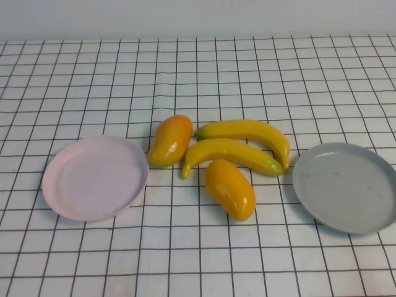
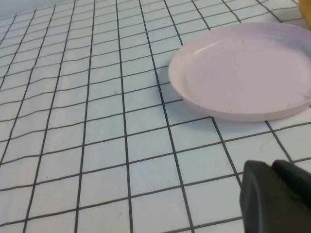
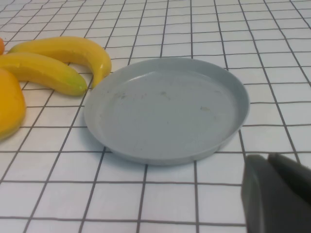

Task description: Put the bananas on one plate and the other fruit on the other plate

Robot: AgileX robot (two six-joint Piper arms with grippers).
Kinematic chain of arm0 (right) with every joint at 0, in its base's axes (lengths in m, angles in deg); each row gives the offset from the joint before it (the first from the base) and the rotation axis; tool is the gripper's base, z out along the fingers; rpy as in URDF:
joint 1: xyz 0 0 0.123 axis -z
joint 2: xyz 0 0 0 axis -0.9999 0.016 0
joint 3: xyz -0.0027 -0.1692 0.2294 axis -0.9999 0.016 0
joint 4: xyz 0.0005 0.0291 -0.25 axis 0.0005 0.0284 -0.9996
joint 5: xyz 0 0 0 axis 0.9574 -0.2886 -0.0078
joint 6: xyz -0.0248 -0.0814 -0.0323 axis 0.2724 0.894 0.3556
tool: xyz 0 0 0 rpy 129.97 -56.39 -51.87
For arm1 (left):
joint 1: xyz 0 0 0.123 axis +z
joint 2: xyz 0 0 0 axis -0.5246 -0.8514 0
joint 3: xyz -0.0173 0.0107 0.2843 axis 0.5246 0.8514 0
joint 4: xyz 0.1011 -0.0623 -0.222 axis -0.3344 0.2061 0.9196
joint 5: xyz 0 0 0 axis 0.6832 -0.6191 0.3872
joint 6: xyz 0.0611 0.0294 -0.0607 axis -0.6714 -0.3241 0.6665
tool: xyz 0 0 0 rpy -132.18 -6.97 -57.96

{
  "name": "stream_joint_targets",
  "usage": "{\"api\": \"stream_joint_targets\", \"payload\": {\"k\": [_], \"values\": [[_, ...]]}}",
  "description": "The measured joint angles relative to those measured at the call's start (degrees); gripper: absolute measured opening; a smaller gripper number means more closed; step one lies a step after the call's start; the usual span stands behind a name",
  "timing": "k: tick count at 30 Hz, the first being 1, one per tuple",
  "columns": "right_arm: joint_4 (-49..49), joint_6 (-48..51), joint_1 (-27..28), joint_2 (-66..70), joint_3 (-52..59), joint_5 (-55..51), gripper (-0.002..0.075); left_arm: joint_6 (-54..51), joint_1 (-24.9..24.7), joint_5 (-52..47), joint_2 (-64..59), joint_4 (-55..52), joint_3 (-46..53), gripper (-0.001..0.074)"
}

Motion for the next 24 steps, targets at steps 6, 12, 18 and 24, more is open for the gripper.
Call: {"api": "stream_joint_targets", "payload": {"k": [6,12,18,24], "values": [[0.0,0.0,0.0,0.0,0.0,0.0,-0.0016,0.0,0.0,-0.1,0.0,-0.5,0.0,0.0004],[0.0,0.0,0.0,0.0,0.0,0.0,-0.0016,0.3,0.0,1.6,0.0,1.5,0.0,0.0004],[0.0,0.0,0.0,0.0,0.0,0.0,-0.0016,9.0,0.0,15.5,0.0,17.9,0.0,0.0004],[0.0,0.0,0.0,0.0,0.0,0.0,-0.0016,11.8,0.0,27.2,0.0,22.9,0.0,0.0004]]}}
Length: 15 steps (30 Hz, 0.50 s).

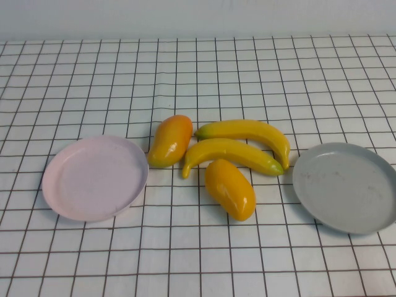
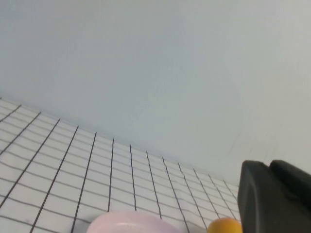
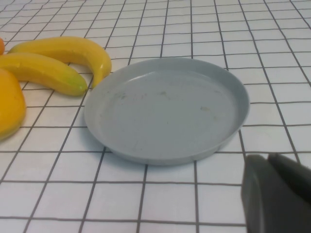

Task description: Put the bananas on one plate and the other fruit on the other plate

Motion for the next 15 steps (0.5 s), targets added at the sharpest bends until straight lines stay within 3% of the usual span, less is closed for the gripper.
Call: {"api": "stream_joint_targets", "payload": {"k": [15], "values": [[0.0,0.0,0.0,0.0,0.0,0.0,-0.0016,1.0,0.0,4.2,0.0,0.5,0.0,0.0004]]}}
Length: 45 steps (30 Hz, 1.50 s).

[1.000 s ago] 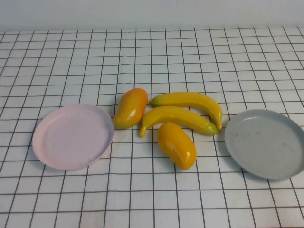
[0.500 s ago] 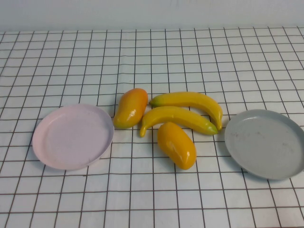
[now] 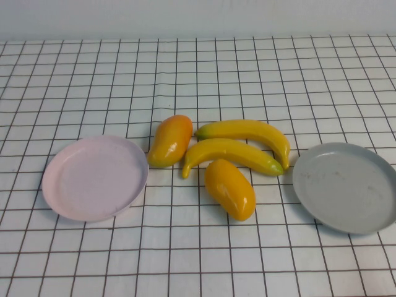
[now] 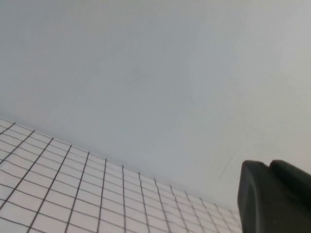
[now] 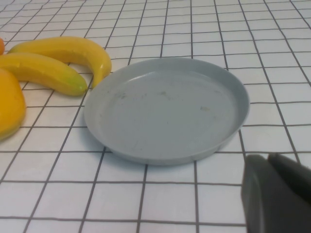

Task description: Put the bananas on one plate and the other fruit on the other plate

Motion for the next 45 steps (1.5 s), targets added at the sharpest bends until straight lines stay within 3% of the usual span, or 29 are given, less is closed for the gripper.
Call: {"api": "stream_joint_targets", "payload": {"k": [6,10,18,22,29,32,39,42,45], "values": [[0.0,0.0,0.0,0.0,0.0,0.0,-0.0016,10.0,0.0,1.4,0.0,0.1,0.0,0.0004],[0.0,0.0,0.0,0.0,0.0,0.0,-0.0016,11.9,0.0,-14.7,-0.2,-0.4,-5.3,0.0004],[0.0,0.0,0.0,0.0,0.0,0.0,-0.0016,-8.8,0.0,-42.5,-15.1,-1.5,-26.6,0.0004],[0.0,0.0,0.0,0.0,0.1,0.0,-0.0016,-20.4,0.0,-49.7,-28.0,-1.6,-35.8,0.0004],[0.0,0.0,0.0,0.0,0.1,0.0,-0.0016,-30.6,-0.3,-57.0,-48.9,-1.1,-48.2,0.0011],[0.0,0.0,0.0,0.0,0.1,0.0,-0.0016,-32.3,-3.1,-58.9,-57.1,-3.5,-53.4,0.0095],[0.0,0.0,0.0,0.0,0.1,0.0,-0.0016,-28.7,-12.4,-59.4,-75.4,-7.7,-66.0,0.0595],[0.0,0.0,0.0,0.0,0.1,0.0,-0.0016,-26.8,-14.5,-59.9,-85.2,-8.1,-73.6,0.0663],[0.0,0.0,0.0,0.0,0.1,0.0,-0.0016,-26.3,-15.8,-62.2,-95.2,-8.4,-83.0,0.0668]]}}
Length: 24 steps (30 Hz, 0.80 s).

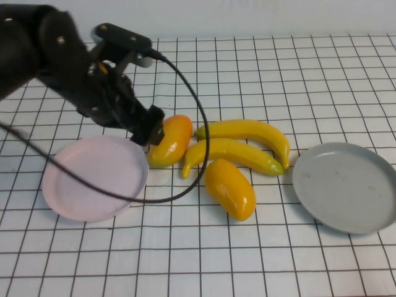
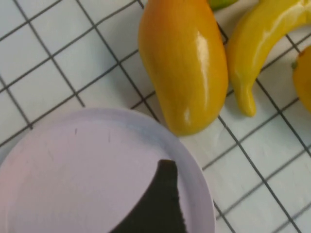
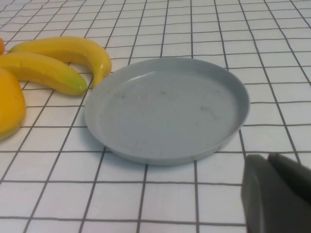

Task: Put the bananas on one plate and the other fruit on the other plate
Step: Put one type of fruit in the left plate

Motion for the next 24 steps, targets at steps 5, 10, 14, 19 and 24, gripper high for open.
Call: {"api": "stream_joint_targets", "payload": {"k": [5,10,14,19,24], "values": [[0.0,0.0,0.0,0.0,0.0,0.0,-0.0016,0.6,-0.6,-4.2,-16.6,-0.9,-14.8,0.0668],[0.0,0.0,0.0,0.0,0.0,0.0,-0.0016,2.7,-0.6,-9.0,-29.8,-4.8,-29.3,0.0668],[0.0,0.0,0.0,0.0,0.0,0.0,-0.0016,3.9,-0.6,-10.8,-35.7,-5.2,-35.5,0.0668],[0.0,0.0,0.0,0.0,0.0,0.0,-0.0016,4.4,-0.6,-10.4,-38.2,-3.3,-36.5,0.0668],[0.0,0.0,0.0,0.0,0.0,0.0,-0.0016,4.8,-0.6,-10.3,-38.3,-2.7,-36.5,0.0664]]}}
